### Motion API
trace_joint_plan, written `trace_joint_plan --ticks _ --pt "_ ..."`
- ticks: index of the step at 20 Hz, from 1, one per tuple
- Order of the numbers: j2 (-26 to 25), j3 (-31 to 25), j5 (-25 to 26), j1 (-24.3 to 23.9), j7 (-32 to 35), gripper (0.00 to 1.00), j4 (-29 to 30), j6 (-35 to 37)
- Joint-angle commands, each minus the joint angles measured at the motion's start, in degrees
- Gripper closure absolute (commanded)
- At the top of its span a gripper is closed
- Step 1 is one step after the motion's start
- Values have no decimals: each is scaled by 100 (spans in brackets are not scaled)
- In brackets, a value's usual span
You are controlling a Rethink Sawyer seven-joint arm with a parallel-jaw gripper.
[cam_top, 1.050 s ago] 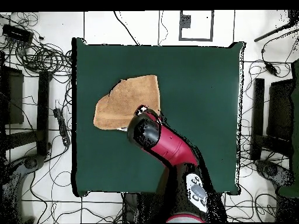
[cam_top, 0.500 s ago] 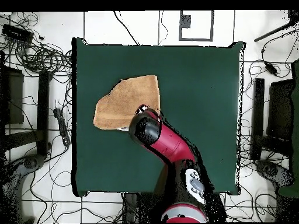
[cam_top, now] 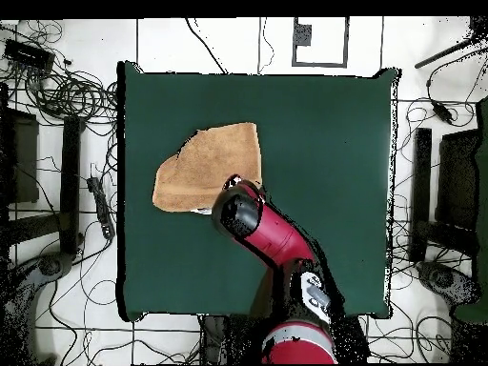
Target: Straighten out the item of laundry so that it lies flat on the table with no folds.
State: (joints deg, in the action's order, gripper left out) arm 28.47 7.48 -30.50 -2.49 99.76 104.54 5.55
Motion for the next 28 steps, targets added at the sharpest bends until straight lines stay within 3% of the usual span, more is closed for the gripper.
trace_joint_plan --ticks 1,8,25,26,28 --pt "-415 -487 -314 42 1626 0 -88 -472" --pt "-673 -626 -290 -11 1585 0 -220 -733" --pt "-756 -995 -80 -224 1383 0 -266 -899" --pt "-758 -991 -72 -217 1364 100 -274 -894" --pt "-752 -984 -50 -219 1343 100 -260 -887"
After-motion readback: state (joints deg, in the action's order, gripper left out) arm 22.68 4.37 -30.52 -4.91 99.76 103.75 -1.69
